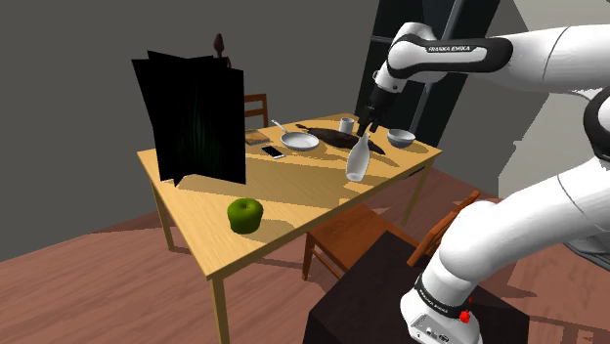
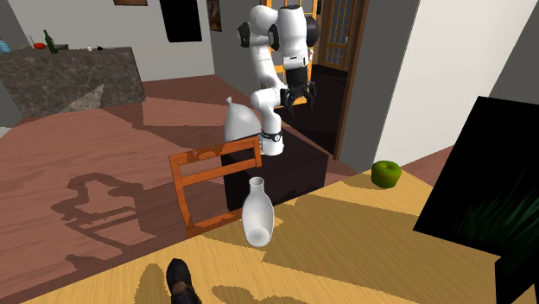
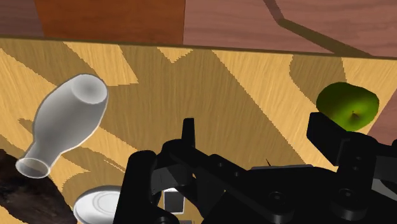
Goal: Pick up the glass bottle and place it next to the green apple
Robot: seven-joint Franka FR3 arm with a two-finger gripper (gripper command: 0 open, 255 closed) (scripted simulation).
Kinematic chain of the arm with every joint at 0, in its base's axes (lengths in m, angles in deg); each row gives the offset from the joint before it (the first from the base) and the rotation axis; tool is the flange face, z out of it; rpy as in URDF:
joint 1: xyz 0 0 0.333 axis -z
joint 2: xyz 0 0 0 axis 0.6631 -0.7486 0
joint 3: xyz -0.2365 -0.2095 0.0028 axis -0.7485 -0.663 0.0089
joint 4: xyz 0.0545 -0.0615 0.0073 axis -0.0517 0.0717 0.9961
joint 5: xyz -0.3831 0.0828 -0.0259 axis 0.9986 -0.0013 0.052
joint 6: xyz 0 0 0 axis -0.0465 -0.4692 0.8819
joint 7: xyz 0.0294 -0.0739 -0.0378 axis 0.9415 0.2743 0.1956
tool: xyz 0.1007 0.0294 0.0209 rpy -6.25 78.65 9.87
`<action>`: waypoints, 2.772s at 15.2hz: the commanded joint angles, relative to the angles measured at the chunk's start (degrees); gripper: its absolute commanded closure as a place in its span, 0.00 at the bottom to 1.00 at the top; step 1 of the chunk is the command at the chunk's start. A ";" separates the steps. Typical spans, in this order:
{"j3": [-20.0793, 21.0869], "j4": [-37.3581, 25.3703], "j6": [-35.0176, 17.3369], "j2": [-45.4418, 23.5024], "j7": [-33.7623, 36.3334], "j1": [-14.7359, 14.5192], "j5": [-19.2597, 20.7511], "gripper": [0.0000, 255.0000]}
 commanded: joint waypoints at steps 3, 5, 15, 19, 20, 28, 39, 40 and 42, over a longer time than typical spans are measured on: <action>-4.18 -3.73 -3.31 -7.18 -4.84 0.19 -0.24 0.00; -6.21 -5.69 -4.72 -10.70 -7.32 0.25 -0.83 0.00; -14.62 -19.68 -8.72 -31.34 -21.53 2.20 -9.75 0.00; -15.91 -27.53 -8.31 -40.75 -27.18 5.24 -15.27 0.00; -15.99 -29.72 -8.01 -43.13 -28.43 6.26 -16.63 0.00; -15.15 -35.57 -9.12 -51.53 -32.16 10.07 -21.25 0.00; -14.71 -34.53 -11.19 -52.76 -32.71 10.23 -22.14 0.00; -14.71 -34.53 -11.19 -52.76 -32.71 10.23 -22.14 1.00; -14.71 -34.53 -11.19 -52.76 -32.71 10.23 -22.14 1.00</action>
